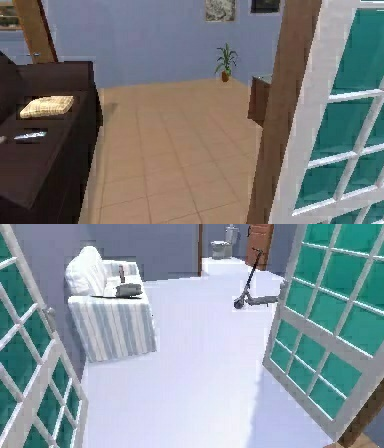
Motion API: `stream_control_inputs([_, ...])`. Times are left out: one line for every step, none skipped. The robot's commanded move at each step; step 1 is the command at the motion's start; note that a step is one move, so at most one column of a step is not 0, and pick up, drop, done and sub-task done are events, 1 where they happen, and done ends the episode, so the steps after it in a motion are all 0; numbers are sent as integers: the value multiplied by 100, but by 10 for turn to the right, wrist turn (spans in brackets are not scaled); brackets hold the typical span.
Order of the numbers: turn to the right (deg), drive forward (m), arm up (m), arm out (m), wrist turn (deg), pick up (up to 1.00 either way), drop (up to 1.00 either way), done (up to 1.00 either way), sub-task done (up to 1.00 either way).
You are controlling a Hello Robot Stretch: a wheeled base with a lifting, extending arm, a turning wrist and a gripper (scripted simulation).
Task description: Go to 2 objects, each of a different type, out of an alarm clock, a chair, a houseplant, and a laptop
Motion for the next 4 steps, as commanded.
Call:
stream_control_inputs([0,90,0,0,0,0,0,0,0])
stream_control_inputs([60,0,0,0,0,0,0,0,0])
stream_control_inputs([0,100,0,0,0,0,0,0,0])
stream_control_inputs([0,100,0,0,0,0,0,0,0])
